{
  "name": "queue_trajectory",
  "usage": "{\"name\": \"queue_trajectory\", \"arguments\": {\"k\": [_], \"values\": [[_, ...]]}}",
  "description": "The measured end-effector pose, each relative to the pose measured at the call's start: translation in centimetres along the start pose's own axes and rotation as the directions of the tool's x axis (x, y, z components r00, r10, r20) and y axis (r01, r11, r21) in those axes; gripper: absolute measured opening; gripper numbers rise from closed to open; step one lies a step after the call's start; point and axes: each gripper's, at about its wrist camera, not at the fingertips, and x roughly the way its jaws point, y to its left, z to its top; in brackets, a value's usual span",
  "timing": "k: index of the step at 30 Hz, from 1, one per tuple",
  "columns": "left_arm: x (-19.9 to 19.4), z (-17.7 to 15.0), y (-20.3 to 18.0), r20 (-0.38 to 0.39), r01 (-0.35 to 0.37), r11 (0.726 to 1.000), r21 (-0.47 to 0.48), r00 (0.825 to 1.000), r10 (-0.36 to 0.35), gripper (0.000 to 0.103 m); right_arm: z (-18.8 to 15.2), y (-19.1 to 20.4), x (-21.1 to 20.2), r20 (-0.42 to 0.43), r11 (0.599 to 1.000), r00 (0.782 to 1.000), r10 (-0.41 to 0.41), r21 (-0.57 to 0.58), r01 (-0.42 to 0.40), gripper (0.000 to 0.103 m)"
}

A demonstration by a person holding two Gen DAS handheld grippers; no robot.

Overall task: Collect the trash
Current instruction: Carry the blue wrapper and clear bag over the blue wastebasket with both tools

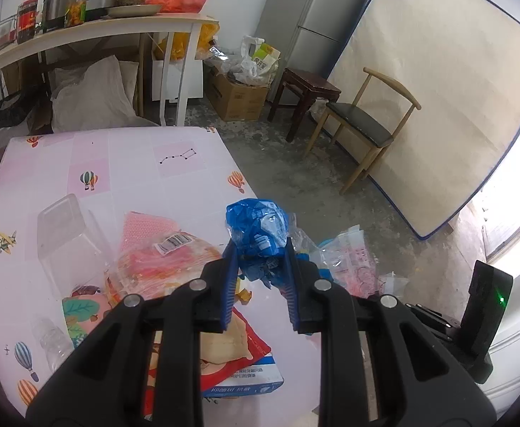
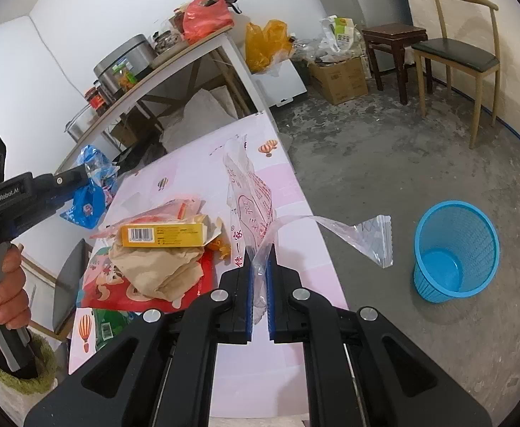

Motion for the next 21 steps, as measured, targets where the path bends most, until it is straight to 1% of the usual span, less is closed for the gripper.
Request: {"name": "queue_trajectory", "arguments": {"k": [8, 16, 21], "values": [[1.1, 0.3, -1.6, -0.012, 0.003, 1.0, 0.028, 1.0, -0.003, 0.022, 0.5, -2.1, -1.4, 0.036, 0.999, 0.999, -0.029, 0.039, 0.027, 0.006], [2.8, 0.9, -5.4, -0.033, 0.017, 0.996, 0.084, 0.999, -0.014, 0.022, 0.8, -6.2, -3.6, 0.081, 0.991, 0.994, -0.08, 0.111, 0.071, 0.006], [5.0, 1.5, -8.5, -0.07, 0.04, 0.991, 0.125, 0.997, -0.032, 0.022, 0.7, -9.1, -4.5, 0.089, 0.983, 0.989, -0.114, 0.156, 0.099, 0.006]]}}
